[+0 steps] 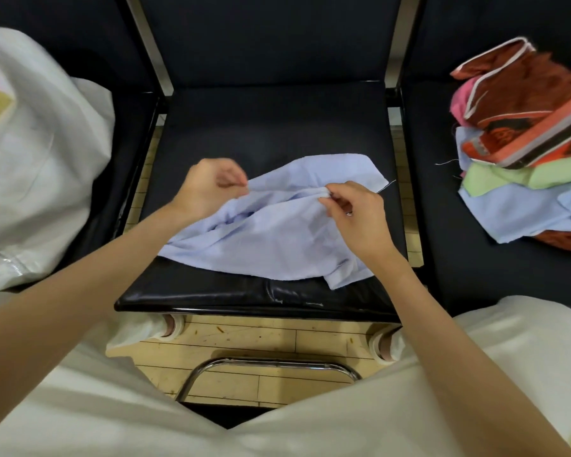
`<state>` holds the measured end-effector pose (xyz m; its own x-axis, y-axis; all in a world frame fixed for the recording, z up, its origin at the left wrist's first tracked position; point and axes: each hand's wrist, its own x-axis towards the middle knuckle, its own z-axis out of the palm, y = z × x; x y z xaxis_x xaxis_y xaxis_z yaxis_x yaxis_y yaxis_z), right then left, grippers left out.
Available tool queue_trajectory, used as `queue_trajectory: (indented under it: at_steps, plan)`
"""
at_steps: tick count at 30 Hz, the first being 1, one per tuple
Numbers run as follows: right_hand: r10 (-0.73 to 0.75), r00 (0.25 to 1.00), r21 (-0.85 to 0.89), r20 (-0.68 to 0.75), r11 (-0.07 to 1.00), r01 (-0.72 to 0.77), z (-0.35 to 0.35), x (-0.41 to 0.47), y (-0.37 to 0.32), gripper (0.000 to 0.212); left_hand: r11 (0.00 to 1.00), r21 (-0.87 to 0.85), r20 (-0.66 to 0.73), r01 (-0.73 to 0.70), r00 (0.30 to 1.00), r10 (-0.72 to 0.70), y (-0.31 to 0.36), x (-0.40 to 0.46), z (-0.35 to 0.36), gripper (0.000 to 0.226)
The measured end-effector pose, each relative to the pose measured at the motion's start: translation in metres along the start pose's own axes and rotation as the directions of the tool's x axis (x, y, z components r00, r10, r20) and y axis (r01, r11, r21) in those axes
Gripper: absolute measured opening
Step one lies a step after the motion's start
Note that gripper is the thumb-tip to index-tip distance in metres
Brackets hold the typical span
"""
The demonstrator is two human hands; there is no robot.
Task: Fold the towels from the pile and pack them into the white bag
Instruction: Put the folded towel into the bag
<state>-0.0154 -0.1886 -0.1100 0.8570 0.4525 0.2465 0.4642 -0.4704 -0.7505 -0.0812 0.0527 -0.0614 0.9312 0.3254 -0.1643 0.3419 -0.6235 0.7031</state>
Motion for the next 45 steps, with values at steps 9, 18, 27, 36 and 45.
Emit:
queue_trajectory:
  at_steps: [9, 18, 27, 36, 45]
  plan:
    - [-0.066, 0.996, -0.083, 0.068, 0.994, 0.071, 0.006, -0.013, -0.009, 0.009, 0.904, 0.383, -0.069, 0.192, 0.981, -0.179, -0.112, -0.057, -0.04, 0.017]
    - [0.131, 0.991, -0.092, 0.032, 0.988, -0.128, 0.015, -0.011, -0.033, 0.013, 0.966, 0.158, -0.14, 0.205, 0.973, -0.183, -0.115, -0.051, -0.049, 0.009]
    - [0.186, 0.982, -0.14, 0.047, 0.974, -0.177, 0.023, -0.015, -0.047, 0.011, 0.785, -0.406, -0.154, 0.467, 0.812, -0.563, -0.117, -0.04, -0.064, 0.007]
    - [0.223, 0.974, -0.137, 0.049, 0.967, -0.214, 0.027, -0.016, -0.053, 0.018, 0.914, 0.258, -0.192, 0.313, 0.944, -0.27, -0.116, -0.048, -0.049, 0.024]
    - [0.227, 0.973, -0.14, 0.037, 0.965, -0.22, 0.026, -0.015, -0.054, 0.013, 0.823, 0.413, -0.217, 0.391, 0.919, -0.328, -0.12, -0.049, -0.049, 0.03]
